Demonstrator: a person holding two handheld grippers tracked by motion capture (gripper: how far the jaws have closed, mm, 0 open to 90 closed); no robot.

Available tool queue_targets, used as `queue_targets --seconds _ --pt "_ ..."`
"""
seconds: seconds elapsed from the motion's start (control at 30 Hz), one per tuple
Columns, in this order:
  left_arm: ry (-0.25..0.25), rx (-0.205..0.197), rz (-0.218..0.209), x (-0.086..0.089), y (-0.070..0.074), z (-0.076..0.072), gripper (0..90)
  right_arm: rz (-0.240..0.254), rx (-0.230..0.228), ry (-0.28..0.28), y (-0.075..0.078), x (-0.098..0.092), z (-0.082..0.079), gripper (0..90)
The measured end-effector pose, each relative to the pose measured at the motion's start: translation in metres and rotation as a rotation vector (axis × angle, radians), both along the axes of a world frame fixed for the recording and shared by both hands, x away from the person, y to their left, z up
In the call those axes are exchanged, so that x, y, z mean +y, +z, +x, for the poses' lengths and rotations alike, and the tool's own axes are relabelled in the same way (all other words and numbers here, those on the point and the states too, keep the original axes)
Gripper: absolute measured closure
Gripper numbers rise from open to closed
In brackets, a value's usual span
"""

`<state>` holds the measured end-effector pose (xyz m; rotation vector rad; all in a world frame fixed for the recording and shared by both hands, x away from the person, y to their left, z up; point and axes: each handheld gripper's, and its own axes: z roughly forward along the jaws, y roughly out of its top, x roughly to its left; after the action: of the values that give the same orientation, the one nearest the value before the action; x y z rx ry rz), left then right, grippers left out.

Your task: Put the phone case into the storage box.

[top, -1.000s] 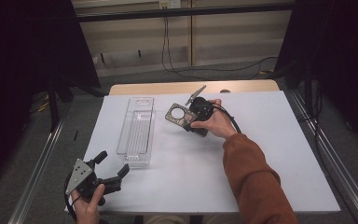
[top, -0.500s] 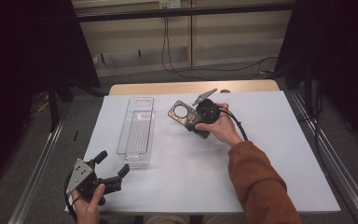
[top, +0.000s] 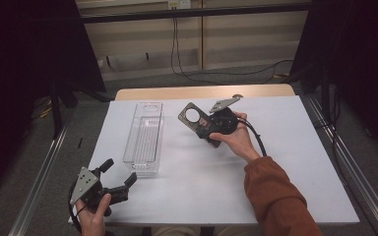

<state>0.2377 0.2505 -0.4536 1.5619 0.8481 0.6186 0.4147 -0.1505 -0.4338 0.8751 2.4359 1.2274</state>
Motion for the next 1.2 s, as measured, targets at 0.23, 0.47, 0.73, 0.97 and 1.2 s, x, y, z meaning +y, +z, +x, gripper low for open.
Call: queue_targets --seconds 0.23,0.47,0.73,0.97,1.2 --pt "-0.007 0.0 0.002 0.0 0.0 0.0 3.4 0.051 -0.028 -0.035 -0.002 -0.005 -0.007 12.3" --pt "-0.006 0.0 0.001 0.0 0.0 0.0 3.4 0.159 -0.031 -0.046 -0.004 -0.017 -0.013 12.2" --pt "-0.019 0.002 -0.009 -0.002 0.0 -0.001 3.4 0.188 -0.048 -0.035 -0.003 -0.03 -0.023 12.2" --pt "-0.02 0.004 -0.006 -0.004 0.0 -0.001 3.4 0.218 -0.062 -0.038 0.002 -0.044 -0.037 12.2" --pt "-0.028 0.011 -0.006 -0.008 0.001 -0.001 3.4 0.244 -0.079 -0.042 0.003 -0.057 -0.051 12.2"
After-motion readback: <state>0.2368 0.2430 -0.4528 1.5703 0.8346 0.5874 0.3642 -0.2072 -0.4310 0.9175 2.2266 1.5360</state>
